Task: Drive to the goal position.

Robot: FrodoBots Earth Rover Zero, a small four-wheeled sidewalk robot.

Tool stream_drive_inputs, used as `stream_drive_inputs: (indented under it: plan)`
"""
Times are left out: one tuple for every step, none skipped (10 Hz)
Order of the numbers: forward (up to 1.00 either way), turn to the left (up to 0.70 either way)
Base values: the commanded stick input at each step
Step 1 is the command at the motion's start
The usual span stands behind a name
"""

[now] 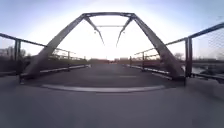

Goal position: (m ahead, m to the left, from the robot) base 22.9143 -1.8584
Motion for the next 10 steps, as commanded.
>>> stream_drive_inputs:
  plan:
    - [1.0, -0.03]
    - [1.0, 0.01]
    - [1.0, 0.01]
    - [1.0, -0.02]
    - [1.0, -0.15]
    - [1.0, -0.31]
    - [1.0, -0.09]
    - [1.0, 0.01]
    - [1.0, 0.01]
    - [1.0, 0.01]
